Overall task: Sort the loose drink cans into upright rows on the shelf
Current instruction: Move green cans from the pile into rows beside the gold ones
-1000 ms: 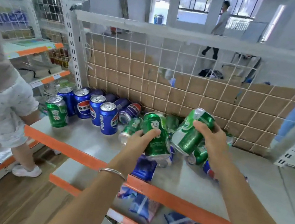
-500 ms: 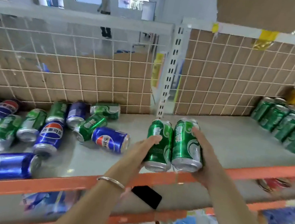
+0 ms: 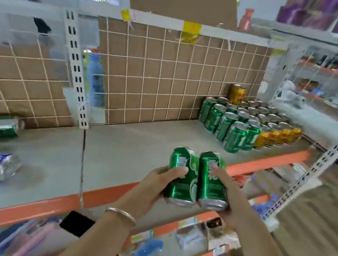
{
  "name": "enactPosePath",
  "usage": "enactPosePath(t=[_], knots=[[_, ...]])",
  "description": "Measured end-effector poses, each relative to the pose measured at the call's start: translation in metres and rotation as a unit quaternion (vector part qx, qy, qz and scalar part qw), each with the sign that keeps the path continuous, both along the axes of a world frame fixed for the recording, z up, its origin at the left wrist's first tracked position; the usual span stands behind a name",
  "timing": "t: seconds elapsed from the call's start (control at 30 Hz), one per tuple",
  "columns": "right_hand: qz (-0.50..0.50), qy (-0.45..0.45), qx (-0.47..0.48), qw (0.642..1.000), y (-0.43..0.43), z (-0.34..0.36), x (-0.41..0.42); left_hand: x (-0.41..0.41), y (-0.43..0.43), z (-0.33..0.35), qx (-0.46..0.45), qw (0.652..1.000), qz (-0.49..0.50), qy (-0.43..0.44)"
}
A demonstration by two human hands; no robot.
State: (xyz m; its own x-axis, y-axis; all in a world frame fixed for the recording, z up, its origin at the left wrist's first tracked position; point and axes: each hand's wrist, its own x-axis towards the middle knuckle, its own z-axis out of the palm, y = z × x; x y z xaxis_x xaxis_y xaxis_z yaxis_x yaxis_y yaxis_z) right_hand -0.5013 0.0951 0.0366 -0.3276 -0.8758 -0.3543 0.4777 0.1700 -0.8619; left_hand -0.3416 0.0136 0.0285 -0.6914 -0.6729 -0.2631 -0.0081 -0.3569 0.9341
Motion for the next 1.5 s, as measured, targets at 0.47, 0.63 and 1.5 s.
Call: enactPosePath(t=[0.47, 0.63, 1.5], knots=[[-0.006, 0.117, 0.064, 0.991, -0.127, -0.013, -0.110, -0.099, -0.119, 0.000, -0.095, 0.995, -0.005, -0.025], [0.099, 0.212, 0.089, 0.968, -0.208, -0.012, -0.129, -0.107, -0.190, -0.006, -0.090, 0.990, 0.058, -0.087], [0.206, 0.831, 0.195, 0.478, -0.363, 0.029, -0.208, -0.204, -0.318, -0.073, -0.285, 0.929, 0.145, -0.188]])
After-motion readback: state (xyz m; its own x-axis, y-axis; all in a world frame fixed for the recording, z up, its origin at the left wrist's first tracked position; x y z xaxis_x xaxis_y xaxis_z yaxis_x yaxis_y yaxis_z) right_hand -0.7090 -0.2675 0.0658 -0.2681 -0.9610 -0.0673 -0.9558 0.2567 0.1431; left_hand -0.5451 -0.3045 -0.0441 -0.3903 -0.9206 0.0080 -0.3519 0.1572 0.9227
